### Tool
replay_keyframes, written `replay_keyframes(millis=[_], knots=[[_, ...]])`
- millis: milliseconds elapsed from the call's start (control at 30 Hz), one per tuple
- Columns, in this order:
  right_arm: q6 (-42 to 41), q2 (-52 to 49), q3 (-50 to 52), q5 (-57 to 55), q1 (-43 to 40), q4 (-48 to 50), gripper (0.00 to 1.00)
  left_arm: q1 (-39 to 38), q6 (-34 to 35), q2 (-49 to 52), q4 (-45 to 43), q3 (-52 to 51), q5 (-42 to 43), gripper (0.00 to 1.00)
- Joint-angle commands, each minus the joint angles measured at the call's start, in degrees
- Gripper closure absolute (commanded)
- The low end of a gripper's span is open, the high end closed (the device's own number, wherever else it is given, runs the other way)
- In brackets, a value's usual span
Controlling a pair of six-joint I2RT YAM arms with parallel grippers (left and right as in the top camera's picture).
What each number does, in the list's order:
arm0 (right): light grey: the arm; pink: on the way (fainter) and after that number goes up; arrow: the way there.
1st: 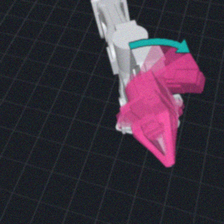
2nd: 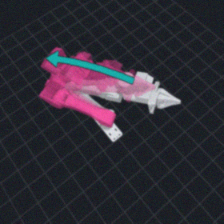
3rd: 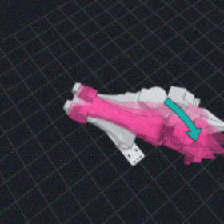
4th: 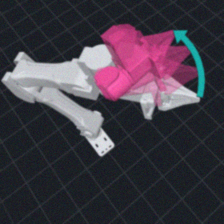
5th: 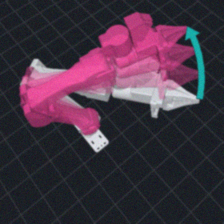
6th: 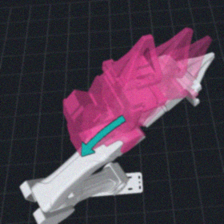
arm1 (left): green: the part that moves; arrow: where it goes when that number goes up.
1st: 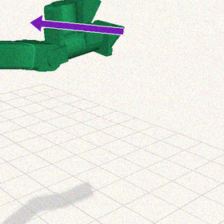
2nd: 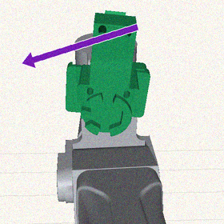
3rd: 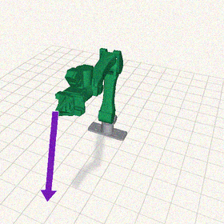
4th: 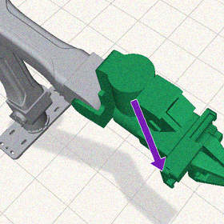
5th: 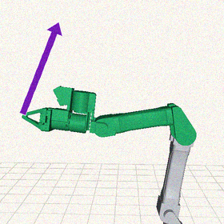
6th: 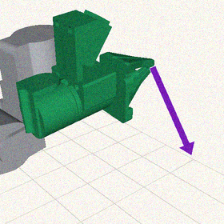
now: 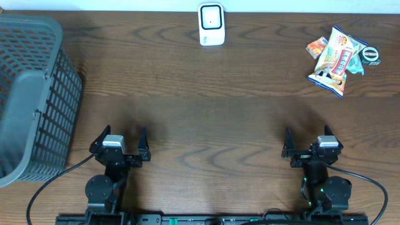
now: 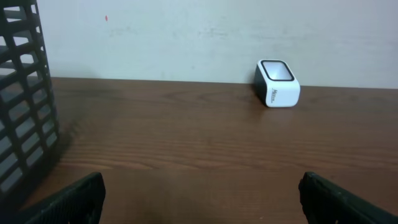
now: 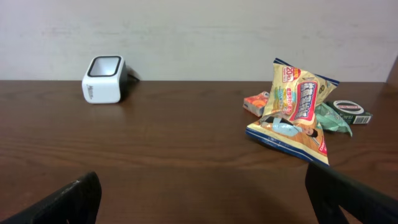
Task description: Scan the item barcode
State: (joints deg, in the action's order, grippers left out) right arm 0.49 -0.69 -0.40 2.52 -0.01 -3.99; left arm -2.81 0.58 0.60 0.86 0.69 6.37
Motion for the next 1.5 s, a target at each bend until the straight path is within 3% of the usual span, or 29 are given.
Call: replay_keyframes(millis=[0,1467], knots=[[0.4,0.4,0.1,-0.7,-0.3,-0.3,0.01,0.3,-0.9,-0.5,2.8,-0.5,0.5,0.02],[0.4,0.4,0.1,-0.7,-0.3,-0.3,0.01,0.3,-1.0,-0.4,2.8,-0.5,0.5,0.02]])
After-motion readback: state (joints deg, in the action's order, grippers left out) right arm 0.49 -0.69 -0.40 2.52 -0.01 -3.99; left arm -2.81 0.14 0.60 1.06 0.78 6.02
